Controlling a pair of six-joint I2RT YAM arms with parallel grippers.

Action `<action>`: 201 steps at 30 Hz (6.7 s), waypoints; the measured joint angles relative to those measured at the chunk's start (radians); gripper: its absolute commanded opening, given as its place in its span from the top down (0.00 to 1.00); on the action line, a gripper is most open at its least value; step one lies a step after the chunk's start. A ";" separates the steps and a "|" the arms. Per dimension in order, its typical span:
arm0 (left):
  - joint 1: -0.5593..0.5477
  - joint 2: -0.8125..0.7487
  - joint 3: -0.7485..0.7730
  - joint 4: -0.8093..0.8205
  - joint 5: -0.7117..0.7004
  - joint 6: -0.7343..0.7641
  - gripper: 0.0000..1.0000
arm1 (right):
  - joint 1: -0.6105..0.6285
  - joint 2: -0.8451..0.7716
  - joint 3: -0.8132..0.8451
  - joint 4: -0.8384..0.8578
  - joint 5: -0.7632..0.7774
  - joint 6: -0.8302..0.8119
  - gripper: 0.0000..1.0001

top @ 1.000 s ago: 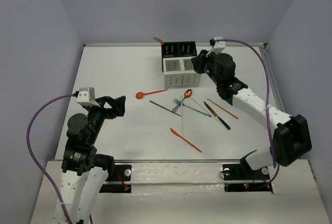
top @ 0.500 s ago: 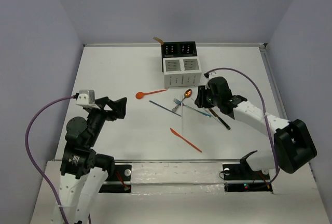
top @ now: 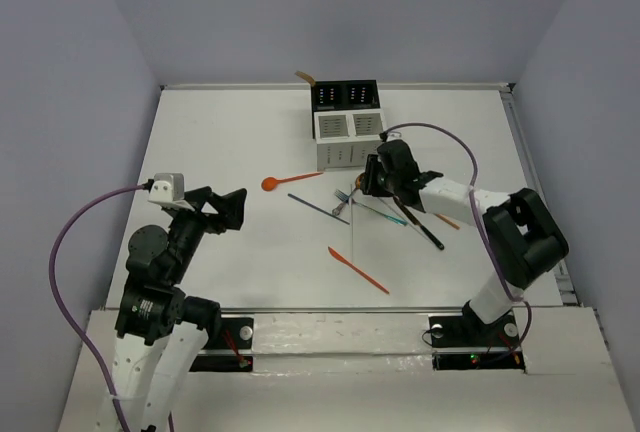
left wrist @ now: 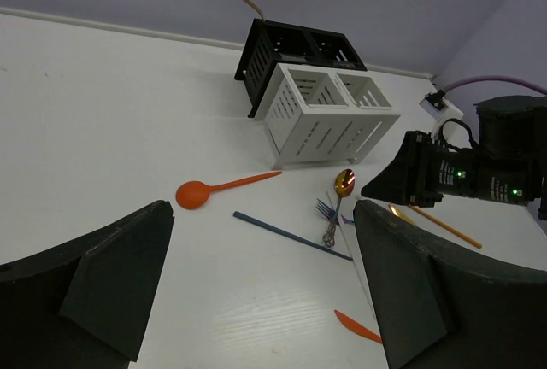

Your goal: Sort the eating utensils into containers

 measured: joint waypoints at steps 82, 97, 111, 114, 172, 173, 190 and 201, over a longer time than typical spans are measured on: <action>-0.131 -0.106 0.000 -0.015 -0.093 0.000 0.01 | 0.162 0.131 0.393 -0.945 -0.005 -0.321 0.93; -0.131 -0.102 0.000 -0.015 -0.099 0.000 0.01 | 0.162 0.079 0.401 -0.876 0.260 -0.287 0.93; -0.123 -0.063 0.000 -0.016 -0.099 0.000 0.01 | 0.143 0.010 0.529 0.088 0.270 -0.423 0.93; -0.114 -0.051 0.000 -0.016 -0.099 0.000 0.01 | 0.112 0.134 0.609 0.282 0.274 -0.454 0.93; -0.024 -0.031 0.000 -0.014 -0.067 0.012 0.01 | -0.034 -0.125 0.244 0.260 0.025 -0.268 0.88; -0.024 -0.032 0.000 -0.014 -0.064 0.012 0.01 | -0.034 -0.146 0.201 0.230 0.025 -0.252 0.88; -0.024 -0.024 0.000 -0.013 -0.058 0.011 0.01 | -0.009 -0.098 -0.001 -0.109 0.005 -0.200 0.61; -0.024 0.014 0.000 -0.010 -0.041 0.011 0.01 | 0.037 0.056 0.047 -0.189 0.010 -0.195 0.64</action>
